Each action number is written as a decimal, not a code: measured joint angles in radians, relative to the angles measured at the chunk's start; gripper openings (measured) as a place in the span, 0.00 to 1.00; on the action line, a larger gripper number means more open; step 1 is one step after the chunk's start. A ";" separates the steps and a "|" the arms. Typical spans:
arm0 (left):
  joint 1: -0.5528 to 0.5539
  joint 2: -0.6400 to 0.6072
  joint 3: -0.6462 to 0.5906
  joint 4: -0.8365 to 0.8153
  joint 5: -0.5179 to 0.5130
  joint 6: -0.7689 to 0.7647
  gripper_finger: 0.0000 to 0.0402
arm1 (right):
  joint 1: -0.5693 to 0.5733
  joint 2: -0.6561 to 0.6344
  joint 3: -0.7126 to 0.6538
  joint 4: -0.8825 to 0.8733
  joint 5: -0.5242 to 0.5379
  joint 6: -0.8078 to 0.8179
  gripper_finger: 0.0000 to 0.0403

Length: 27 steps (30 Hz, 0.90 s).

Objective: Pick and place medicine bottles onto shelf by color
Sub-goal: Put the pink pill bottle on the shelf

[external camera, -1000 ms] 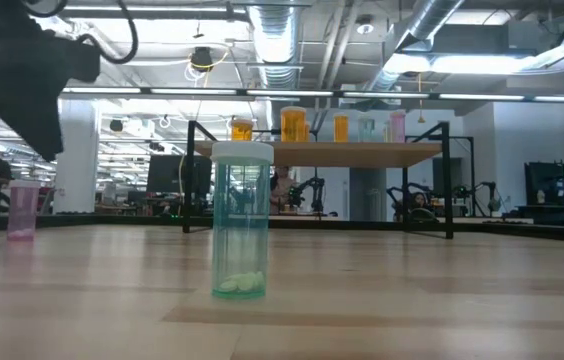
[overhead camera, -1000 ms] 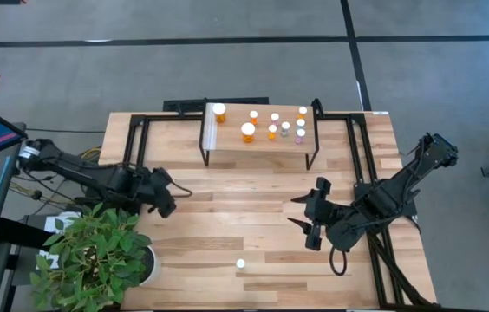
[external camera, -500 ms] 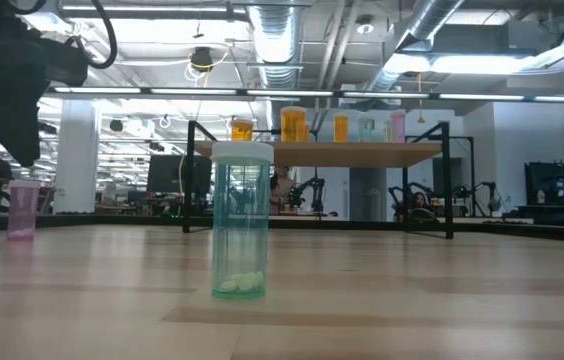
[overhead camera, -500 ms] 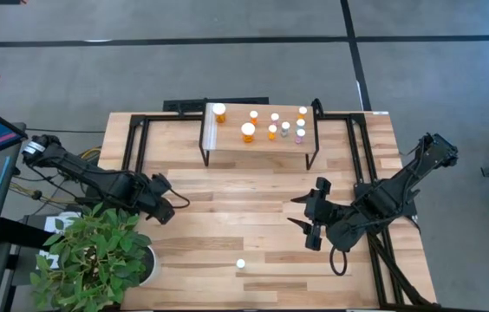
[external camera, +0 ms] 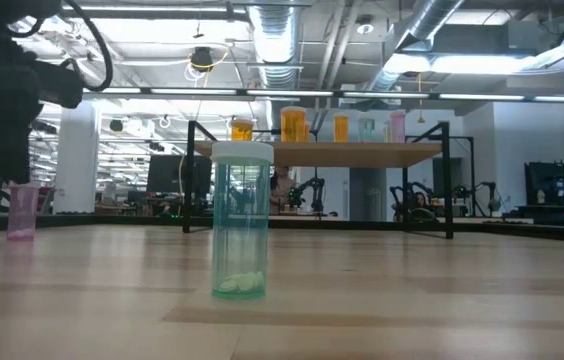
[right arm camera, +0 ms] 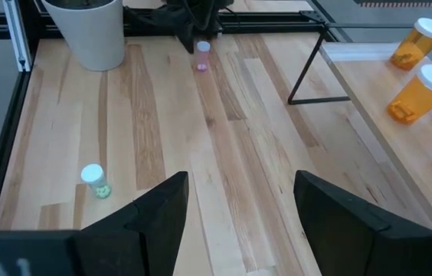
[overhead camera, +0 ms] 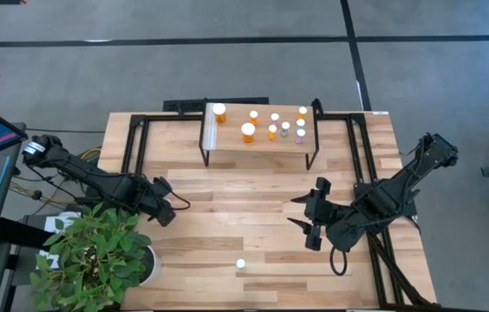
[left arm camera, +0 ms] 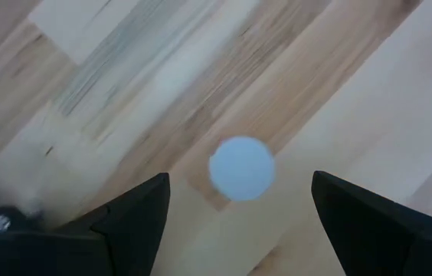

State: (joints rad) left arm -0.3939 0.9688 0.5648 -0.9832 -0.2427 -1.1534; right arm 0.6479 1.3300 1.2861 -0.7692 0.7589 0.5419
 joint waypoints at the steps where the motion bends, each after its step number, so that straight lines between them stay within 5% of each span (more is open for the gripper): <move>1: 0.000 0.000 0.000 0.013 -0.006 0.008 0.76 | 0.000 0.000 0.000 0.000 0.000 0.000 0.65; 13: 0.001 0.000 0.000 0.035 -0.028 0.032 0.74 | -0.001 0.000 0.000 0.001 0.000 0.000 0.65; 27: 0.002 0.000 0.000 0.035 -0.026 0.033 0.42 | 0.000 0.000 0.000 0.001 0.001 0.000 0.65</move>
State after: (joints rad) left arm -0.3923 0.9688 0.5648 -0.9478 -0.2684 -1.1202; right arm 0.6476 1.3300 1.2861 -0.7685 0.7596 0.5419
